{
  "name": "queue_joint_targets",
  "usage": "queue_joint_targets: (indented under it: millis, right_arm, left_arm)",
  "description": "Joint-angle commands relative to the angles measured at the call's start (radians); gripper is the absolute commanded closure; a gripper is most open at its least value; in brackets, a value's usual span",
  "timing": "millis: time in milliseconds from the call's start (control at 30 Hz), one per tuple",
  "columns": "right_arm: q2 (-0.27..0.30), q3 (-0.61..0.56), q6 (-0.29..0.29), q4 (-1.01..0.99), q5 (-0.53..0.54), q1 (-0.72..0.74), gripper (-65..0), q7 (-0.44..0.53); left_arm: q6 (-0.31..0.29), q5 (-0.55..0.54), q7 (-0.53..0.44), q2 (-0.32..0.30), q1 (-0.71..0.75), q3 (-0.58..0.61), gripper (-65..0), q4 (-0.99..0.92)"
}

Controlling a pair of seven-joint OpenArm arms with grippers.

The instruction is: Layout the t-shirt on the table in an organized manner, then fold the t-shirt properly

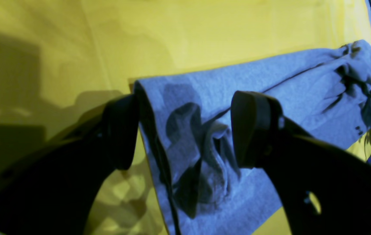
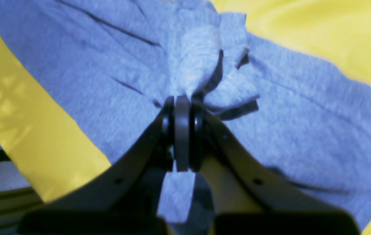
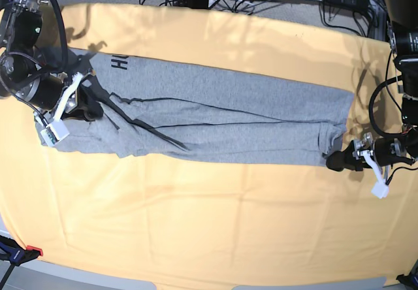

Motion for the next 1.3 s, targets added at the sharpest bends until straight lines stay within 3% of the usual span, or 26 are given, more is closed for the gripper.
queue_joint_targets:
  millis: [0, 67, 300, 600, 800, 1033, 1267]
  right_arm:
    - [0.022, 0.006, 0.005, 0.017, 0.015, 0.011, 0.0, -0.019]
    - [0.027, 0.006, 0.005, 0.017, 0.020, 0.011, 0.0, -0.077]
    - [0.031, 0.006, 0.005, 0.017, 0.060, 0.008, 0.0, -0.125]
    - [0.054, 0.006, 0.005, 0.016, -0.001, -0.009, 0.0, -0.125]
    - [0.068, 0.006, 0.005, 0.016, -0.003, -0.009, 0.0, -0.125]
    - [0.093, 0.006, 0.005, 0.016, 0.144, -0.008, 0.0, -0.125]
    - [0.098, 0.006, 0.005, 0.016, 0.131, -0.036, 0.0, -0.125]
  left_arm:
    - [-0.008, -0.024, -0.020, -0.021, -0.031, -0.008, -44.5, 0.014]
    - [-0.008, -0.024, -0.020, -0.024, -0.031, -0.008, -44.5, 0.014]
    - [-0.008, -0.024, -0.019, -0.026, -0.033, -0.008, -44.5, 0.014]
    - [-0.008, -0.030, -0.020, -0.034, -0.036, -0.008, -44.5, 0.014]
    - [-0.008, -0.048, -0.019, -0.071, -0.047, -0.008, -44.5, 0.014]
    - [-0.008, -0.048, -0.019, -0.117, -0.084, -0.008, -44.5, 0.014]
    - [-0.008, -0.048, -0.018, -0.122, -0.083, -0.008, -44.5, 0.014]
